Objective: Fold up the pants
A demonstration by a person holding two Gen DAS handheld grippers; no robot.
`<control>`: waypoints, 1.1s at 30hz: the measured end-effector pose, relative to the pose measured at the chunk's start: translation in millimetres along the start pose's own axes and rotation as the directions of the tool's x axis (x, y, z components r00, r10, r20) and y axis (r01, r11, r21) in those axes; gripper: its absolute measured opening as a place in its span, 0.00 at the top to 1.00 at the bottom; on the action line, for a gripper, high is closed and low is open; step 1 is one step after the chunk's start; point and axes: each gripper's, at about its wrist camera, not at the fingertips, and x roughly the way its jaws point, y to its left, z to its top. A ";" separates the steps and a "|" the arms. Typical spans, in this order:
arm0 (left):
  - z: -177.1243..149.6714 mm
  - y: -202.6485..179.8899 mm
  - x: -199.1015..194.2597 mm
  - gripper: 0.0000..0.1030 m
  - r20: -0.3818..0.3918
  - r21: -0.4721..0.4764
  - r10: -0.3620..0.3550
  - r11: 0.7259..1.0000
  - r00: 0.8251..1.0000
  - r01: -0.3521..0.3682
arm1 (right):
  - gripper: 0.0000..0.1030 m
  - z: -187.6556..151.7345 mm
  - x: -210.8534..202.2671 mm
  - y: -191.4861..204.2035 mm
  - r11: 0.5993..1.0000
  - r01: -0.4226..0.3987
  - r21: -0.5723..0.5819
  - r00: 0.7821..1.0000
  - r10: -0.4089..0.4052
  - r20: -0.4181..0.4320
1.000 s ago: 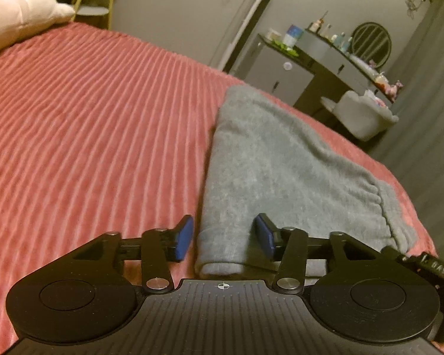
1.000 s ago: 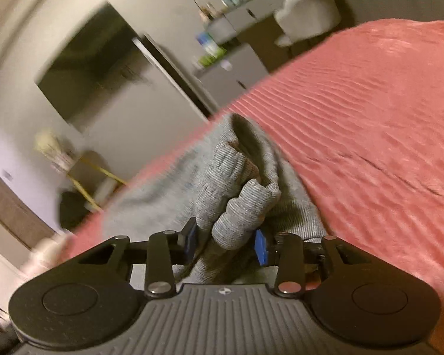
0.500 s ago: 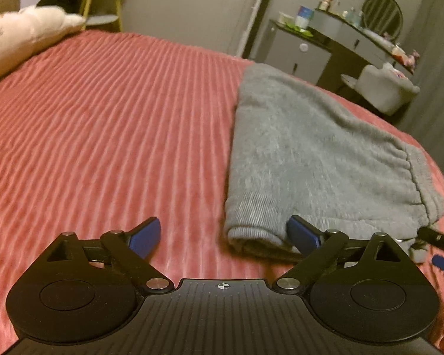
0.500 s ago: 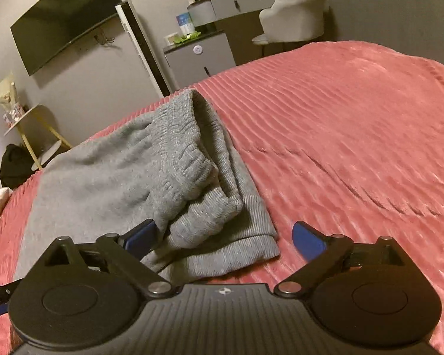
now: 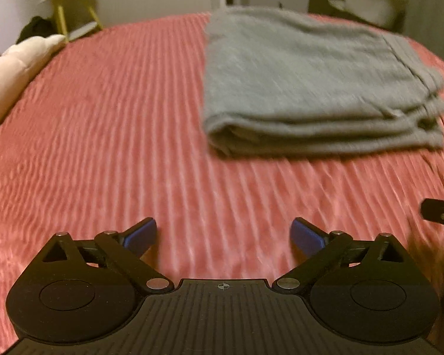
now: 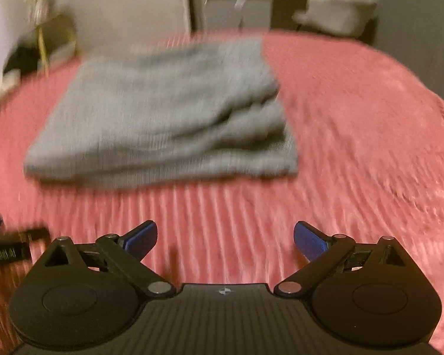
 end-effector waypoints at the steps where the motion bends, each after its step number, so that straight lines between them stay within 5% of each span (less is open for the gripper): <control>1: -0.7 -1.6 0.9 0.02 -0.013 0.008 0.001 1.000 1.000 -0.001 | 0.04 -2.3 -2.1 1.8 1.000 0.001 -0.002 1.000 -0.001 -0.005; 5: -4.3 -10.8 -4.1 0.02 -0.041 0.045 0.021 0.999 0.999 -0.019 | 0.04 -8.3 -17.8 9.8 1.000 0.013 -0.014 0.999 -0.012 0.046; 16: 2.6 -23.0 -20.9 0.01 0.073 0.070 0.074 0.994 0.995 -0.080 | 0.04 3.6 -20.7 23.3 0.998 0.019 -0.052 0.994 -0.013 0.108; 33: 21.0 -14.8 7.2 0.01 0.076 0.056 0.046 0.997 0.996 -0.051 | 0.04 20.6 9.2 27.6 0.999 0.036 -0.020 0.991 -0.033 0.128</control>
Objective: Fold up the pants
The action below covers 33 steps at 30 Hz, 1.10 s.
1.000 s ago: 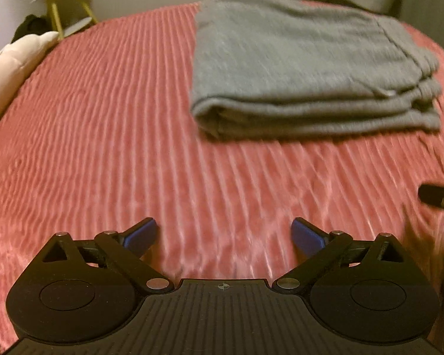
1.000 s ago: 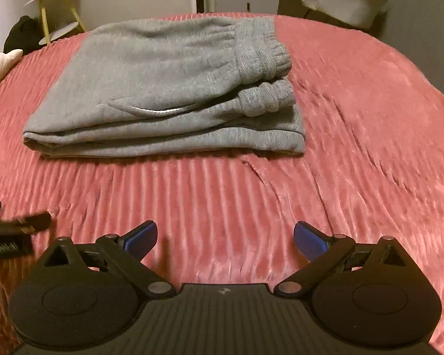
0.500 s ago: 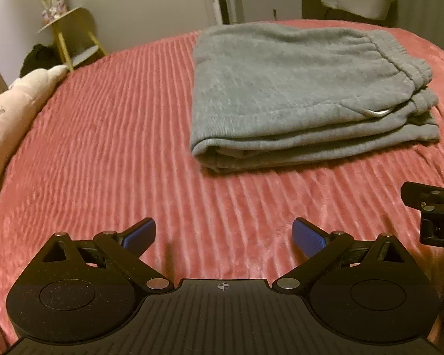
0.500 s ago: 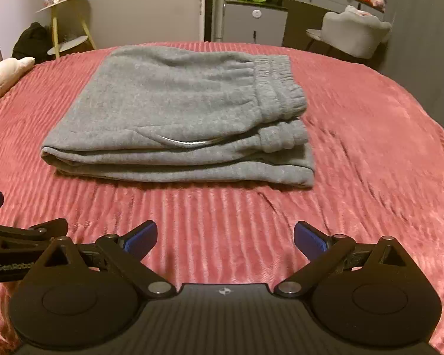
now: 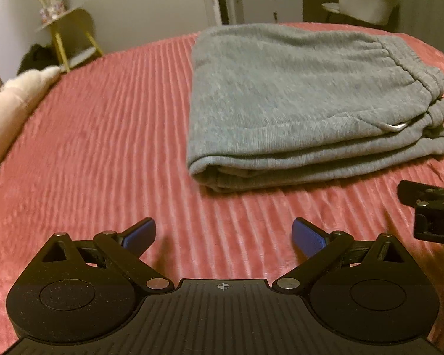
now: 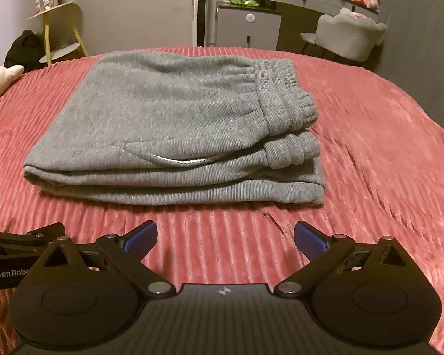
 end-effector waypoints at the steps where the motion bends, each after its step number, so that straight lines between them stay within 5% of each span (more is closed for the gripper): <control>1: 1.1 1.0 1.5 0.01 -0.007 -0.007 -0.015 1.000 1.000 0.015 | 0.04 0.3 2.5 -0.4 1.000 -0.001 0.004 1.000 0.001 -0.007; 16: 4.1 11.4 10.1 0.01 -0.060 -0.080 -0.133 0.988 0.989 0.128 | 0.04 -0.7 7.4 1.1 1.000 0.008 -0.002 1.000 -0.008 -0.010; 33: 1.5 8.7 11.6 0.01 -0.069 -0.067 -0.132 0.990 0.989 0.127 | 0.04 -1.3 5.4 -1.2 1.000 0.007 0.005 1.000 -0.007 -0.004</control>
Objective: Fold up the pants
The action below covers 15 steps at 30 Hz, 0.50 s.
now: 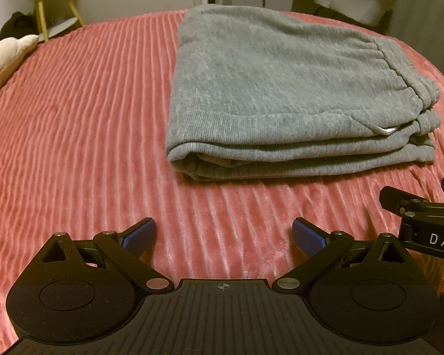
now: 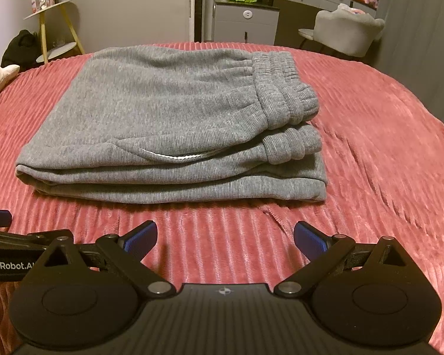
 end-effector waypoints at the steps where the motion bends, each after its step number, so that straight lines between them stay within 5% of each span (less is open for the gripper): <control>1: 0.0 -0.2 0.0 0.01 0.000 0.000 0.000 1.000 1.000 0.000 | 0.04 0.1 0.3 -0.2 1.000 0.001 0.001 1.000 -0.001 -0.001; 15: -0.2 -0.2 0.6 0.01 -0.003 -0.002 0.006 1.000 1.000 -0.006 | 0.04 -0.2 0.3 -0.8 1.000 -0.001 0.011 1.000 0.001 -0.002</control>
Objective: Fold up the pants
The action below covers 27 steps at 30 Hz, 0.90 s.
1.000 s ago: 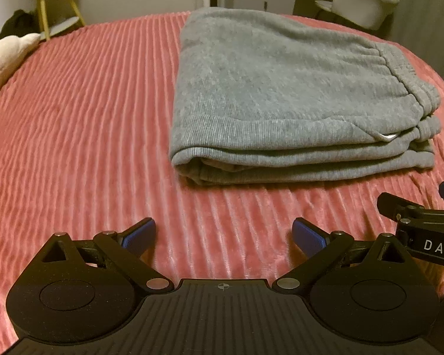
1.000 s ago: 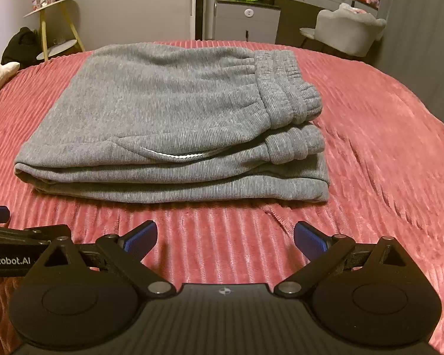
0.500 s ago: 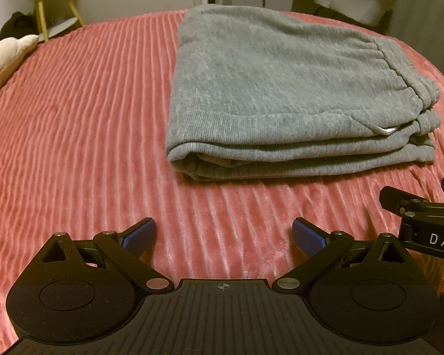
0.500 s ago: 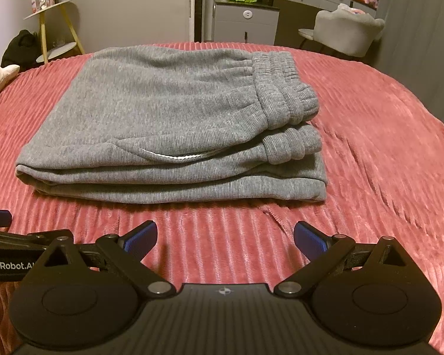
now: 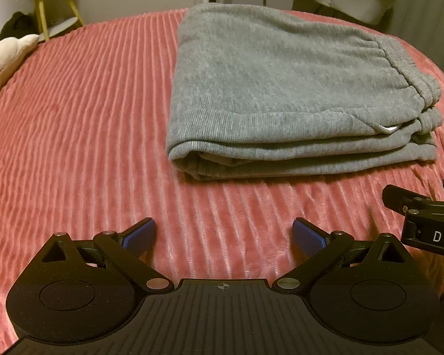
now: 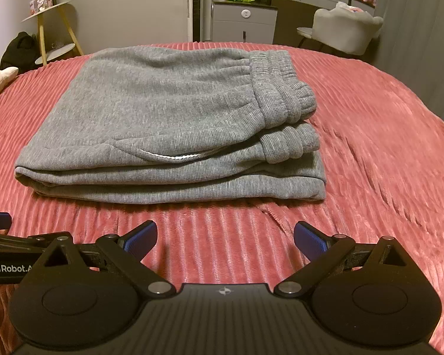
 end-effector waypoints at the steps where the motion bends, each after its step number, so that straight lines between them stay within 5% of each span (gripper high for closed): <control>1: -0.2 0.1 0.1 0.01 0.000 0.000 0.001 1.000 1.000 -0.001 | 0.04 0.0 0.0 0.0 1.000 0.000 0.000 1.000 0.000 0.000; 27: -0.7 0.6 0.7 0.01 -0.008 -0.012 -0.002 1.000 1.000 0.002 | 0.04 -0.1 -1.5 -0.4 1.000 -0.001 -0.003 1.000 0.001 0.006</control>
